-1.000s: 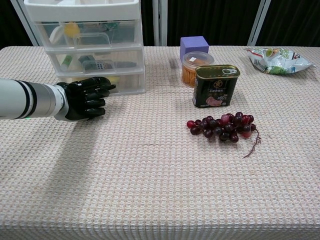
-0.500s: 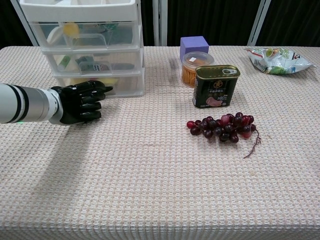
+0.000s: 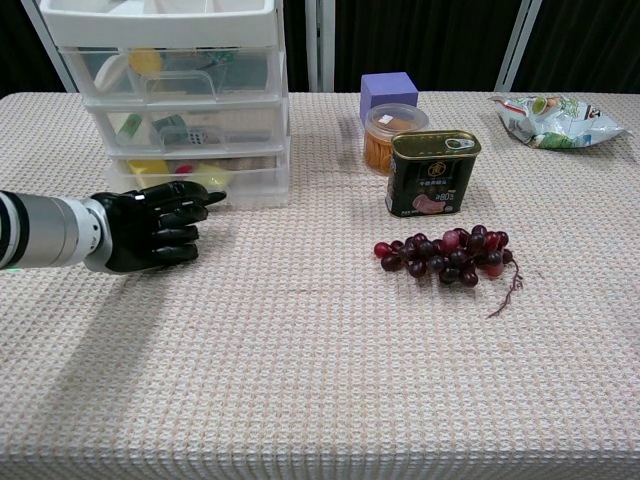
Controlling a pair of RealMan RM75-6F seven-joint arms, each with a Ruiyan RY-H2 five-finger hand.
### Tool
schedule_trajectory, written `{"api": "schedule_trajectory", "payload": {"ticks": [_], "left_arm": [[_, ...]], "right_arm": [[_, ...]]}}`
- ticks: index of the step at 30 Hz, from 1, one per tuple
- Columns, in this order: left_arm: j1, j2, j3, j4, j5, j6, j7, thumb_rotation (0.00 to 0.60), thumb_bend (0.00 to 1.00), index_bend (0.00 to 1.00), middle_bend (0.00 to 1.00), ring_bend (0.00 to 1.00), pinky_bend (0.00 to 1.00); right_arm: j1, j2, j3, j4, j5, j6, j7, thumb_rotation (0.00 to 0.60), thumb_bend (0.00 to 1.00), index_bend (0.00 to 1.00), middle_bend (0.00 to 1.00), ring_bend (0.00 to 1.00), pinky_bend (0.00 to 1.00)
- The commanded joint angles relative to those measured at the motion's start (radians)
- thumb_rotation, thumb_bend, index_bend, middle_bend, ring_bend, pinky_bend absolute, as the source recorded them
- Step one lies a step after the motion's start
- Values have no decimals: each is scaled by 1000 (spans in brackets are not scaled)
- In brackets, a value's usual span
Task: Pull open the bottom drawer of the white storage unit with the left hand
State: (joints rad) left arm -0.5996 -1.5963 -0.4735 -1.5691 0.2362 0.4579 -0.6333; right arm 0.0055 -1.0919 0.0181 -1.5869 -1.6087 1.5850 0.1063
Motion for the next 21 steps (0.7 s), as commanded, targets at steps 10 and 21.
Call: {"api": "schedule_trajectory", "payload": {"ticks": [10,21], "left_arm": [[49,61,11,-99,100,-14,-6,600,486,128,693,826,1000],[127,157,144,-234,435,217,210,600,486,124,575,716,1000]], "right_arm": [[1,-3,2,13,5,-5,17,600,208,0,3,0,0],[2,-11,3,40,11,-10,42,600,208,0,4,0,0]]}}
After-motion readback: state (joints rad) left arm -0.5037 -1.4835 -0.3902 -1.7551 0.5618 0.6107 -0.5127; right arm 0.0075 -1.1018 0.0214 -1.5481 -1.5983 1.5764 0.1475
